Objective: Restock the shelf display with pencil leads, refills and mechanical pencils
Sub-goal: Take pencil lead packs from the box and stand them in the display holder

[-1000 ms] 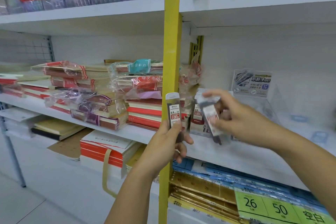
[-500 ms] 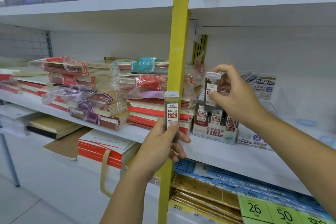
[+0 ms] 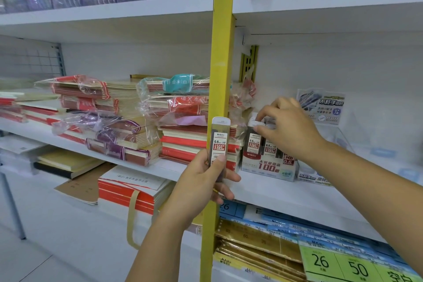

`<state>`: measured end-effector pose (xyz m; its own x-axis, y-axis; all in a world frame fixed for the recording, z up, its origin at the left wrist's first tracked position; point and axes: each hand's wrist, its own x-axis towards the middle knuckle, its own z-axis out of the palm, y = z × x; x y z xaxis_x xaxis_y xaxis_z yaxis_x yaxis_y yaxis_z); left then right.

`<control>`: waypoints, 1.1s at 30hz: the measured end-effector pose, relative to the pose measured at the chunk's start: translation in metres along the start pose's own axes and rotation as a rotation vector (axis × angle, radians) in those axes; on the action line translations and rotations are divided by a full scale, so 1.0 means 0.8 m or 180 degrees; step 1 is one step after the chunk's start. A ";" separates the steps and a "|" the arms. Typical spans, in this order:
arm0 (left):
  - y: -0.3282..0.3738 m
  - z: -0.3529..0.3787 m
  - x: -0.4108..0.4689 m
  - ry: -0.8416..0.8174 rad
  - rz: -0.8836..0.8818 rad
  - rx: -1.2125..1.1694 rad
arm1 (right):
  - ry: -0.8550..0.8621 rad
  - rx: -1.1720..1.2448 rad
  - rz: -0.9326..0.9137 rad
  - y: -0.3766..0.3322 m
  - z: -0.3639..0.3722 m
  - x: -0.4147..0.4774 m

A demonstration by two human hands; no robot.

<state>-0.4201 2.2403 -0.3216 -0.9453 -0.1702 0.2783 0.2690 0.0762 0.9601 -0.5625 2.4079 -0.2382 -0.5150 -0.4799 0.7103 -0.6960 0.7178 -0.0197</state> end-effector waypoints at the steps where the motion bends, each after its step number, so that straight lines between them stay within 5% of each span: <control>1: 0.000 -0.001 0.000 0.0010 0.0006 0.0020 | -0.0024 -0.0041 0.0038 0.001 0.000 0.001; 13: -0.005 -0.011 -0.002 0.0252 0.0169 0.0397 | -0.0091 -0.0476 -0.0419 0.000 -0.004 -0.002; 17: -0.002 -0.011 -0.004 0.0227 0.0196 0.0493 | 0.0164 0.0724 -0.0052 -0.006 -0.029 -0.031; 20: 0.004 -0.005 -0.004 0.0054 0.0272 0.0778 | -0.0379 0.1831 0.0049 -0.023 -0.045 -0.067; 28: 0.011 0.029 -0.002 -0.0361 0.0103 0.0325 | -0.0525 0.2193 0.0623 -0.008 -0.029 -0.163; 33: -0.002 0.063 0.010 -0.0069 0.0120 -0.0057 | -0.0240 0.2770 0.1251 0.010 -0.032 -0.157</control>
<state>-0.4371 2.2883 -0.3223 -0.9381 -0.1461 0.3140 0.3077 0.0644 0.9493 -0.4901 2.4869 -0.3097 -0.8006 -0.3376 0.4950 -0.5788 0.2224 -0.7845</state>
